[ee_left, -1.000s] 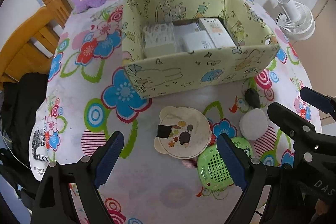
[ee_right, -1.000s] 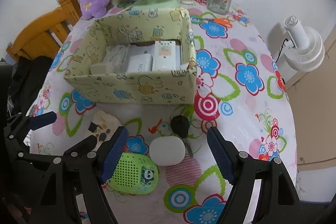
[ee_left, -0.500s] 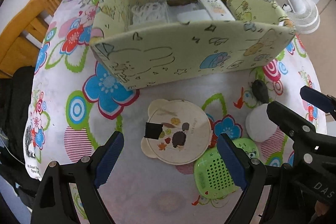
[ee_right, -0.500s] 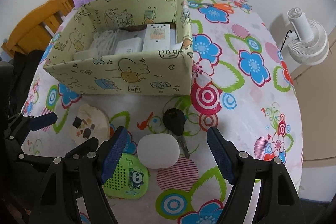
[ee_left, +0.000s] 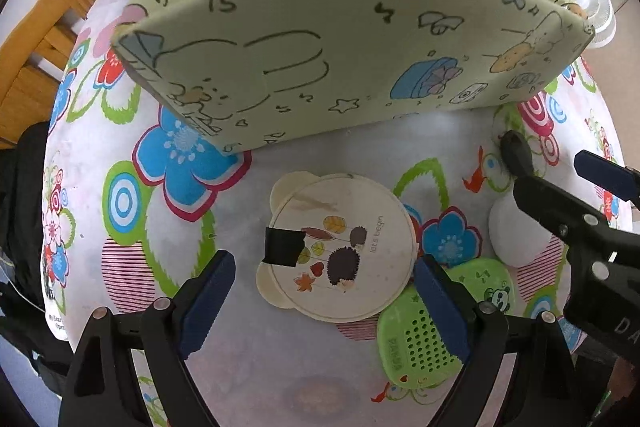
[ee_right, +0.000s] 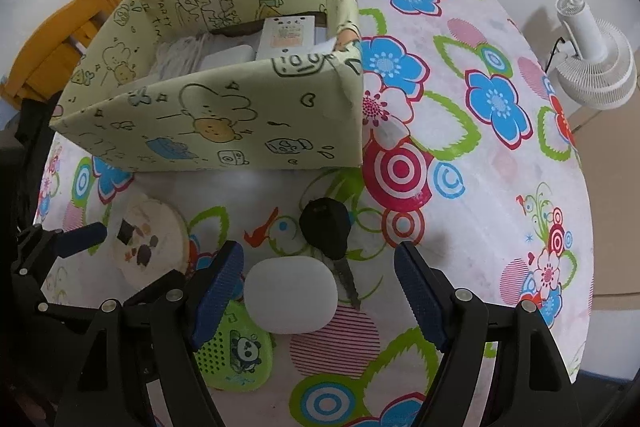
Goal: Organize rigid objects
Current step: 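Lower left tool onto round wooden coaster while right tool lowers onto black key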
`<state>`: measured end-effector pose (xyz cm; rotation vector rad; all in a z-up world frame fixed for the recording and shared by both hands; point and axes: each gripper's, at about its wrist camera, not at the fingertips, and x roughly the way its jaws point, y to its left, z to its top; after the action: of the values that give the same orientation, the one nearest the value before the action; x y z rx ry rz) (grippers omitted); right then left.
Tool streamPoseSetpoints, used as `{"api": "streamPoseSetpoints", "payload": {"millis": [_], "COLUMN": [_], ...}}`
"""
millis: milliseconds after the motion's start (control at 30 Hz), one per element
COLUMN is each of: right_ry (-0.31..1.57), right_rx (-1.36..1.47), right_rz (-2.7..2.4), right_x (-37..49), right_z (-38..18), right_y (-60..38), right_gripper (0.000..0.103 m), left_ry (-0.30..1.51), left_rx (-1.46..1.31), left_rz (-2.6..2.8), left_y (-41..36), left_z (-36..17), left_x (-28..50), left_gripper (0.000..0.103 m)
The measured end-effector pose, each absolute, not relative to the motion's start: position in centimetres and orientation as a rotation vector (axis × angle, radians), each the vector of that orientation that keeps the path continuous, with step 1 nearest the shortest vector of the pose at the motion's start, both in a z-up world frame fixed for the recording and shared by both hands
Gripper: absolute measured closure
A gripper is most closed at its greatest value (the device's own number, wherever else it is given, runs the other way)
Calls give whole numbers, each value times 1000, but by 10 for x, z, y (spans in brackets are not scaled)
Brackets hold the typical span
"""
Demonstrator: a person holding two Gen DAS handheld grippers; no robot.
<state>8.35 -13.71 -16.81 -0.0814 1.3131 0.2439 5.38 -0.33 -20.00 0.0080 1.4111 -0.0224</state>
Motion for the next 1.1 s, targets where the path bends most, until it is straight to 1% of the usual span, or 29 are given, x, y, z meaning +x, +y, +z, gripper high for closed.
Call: {"api": "streamPoseSetpoints", "payload": {"millis": [400,433,500,533,567,833,900,967,1100], "right_ry": [1348,1348,1346,1346,1346,1367,1370,1371,1374], "right_rx": [-76,-74,-73,-74,-74,-66,-64,-78,-96], "right_rz": [233,233,229,226,224,243,265,279,280], "right_x": [91,92,94,95,97,112,117,120,124], "right_z": [-185,-185,-187,-187,-188,-198,-201,-204,-207], "right_y": [-145,-145,-146,-145,-146,-148,-148,-145,-140], "right_gripper": [22,23,23,23,22,23,23,29,34], "left_ry": [1404,1401,1383,1374,1370,1376,1378,1379,1378], "left_rx": [-6,-7,-8,-2,3,-24,-30,-34,-44], "left_rz": [-9,-10,-16,-25,-29,4,4,7,23], "left_y": [9,10,6,3,0,-7,-10,-13,-16], "left_z": [-214,-214,-212,-211,-210,-212,-205,-203,-203], "left_x": [64,65,63,62,60,63,72,76,85], "left_gripper": [6,7,13,18,20,21,21,21,21]}}
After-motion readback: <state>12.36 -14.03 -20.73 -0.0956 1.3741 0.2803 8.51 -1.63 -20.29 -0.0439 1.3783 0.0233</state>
